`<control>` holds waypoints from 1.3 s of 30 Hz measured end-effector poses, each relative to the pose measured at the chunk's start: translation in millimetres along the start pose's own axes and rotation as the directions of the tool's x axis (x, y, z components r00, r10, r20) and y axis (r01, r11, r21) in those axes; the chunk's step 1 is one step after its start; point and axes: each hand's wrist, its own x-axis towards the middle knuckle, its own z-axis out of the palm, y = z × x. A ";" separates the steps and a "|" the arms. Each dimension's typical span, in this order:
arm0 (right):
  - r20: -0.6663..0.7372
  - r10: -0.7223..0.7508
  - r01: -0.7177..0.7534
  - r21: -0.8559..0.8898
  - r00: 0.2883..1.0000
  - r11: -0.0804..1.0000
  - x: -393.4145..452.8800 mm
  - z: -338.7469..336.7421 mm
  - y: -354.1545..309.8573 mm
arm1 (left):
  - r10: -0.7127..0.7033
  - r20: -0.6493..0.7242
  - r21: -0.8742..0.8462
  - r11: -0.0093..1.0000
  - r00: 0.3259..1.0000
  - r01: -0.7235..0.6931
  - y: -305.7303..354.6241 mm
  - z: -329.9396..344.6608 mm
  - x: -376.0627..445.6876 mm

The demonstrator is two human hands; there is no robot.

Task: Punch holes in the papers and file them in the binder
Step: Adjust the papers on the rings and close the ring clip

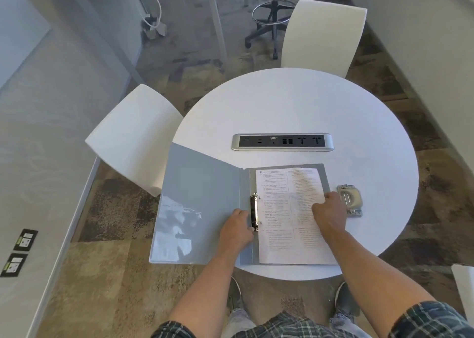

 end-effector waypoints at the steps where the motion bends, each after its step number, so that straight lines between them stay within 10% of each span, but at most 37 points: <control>1: -0.034 -0.060 0.056 -0.108 0.998 0.993 -1.9 4.2 0.4 | 0.012 0.004 0.021 1.000 1.000 -0.012 0.6 0.5 1.0; 6: 0.275 -0.541 0.604 -0.265 0.795 0.752 -15.8 30.0 0.7 | 0.028 0.018 0.098 0.995 0.999 -0.030 1.1 6.3 4.9; 11: 0.713 -0.494 0.856 -0.313 0.498 0.411 -22.0 59.6 5.2 | -0.011 -0.023 0.073 0.997 1.000 0.012 6.8 8.5 7.6; 18: 0.798 -0.367 0.878 -0.426 0.479 0.220 -19.0 59.8 9.0 | -0.218 -0.048 -0.119 0.970 0.975 0.211 23.2 -1.7 18.8; 39: 0.803 -0.345 0.867 -0.393 0.486 0.308 -15.5 57.6 5.5 | -0.295 -0.009 0.100 0.950 0.955 0.295 43.3 -9.8 54.0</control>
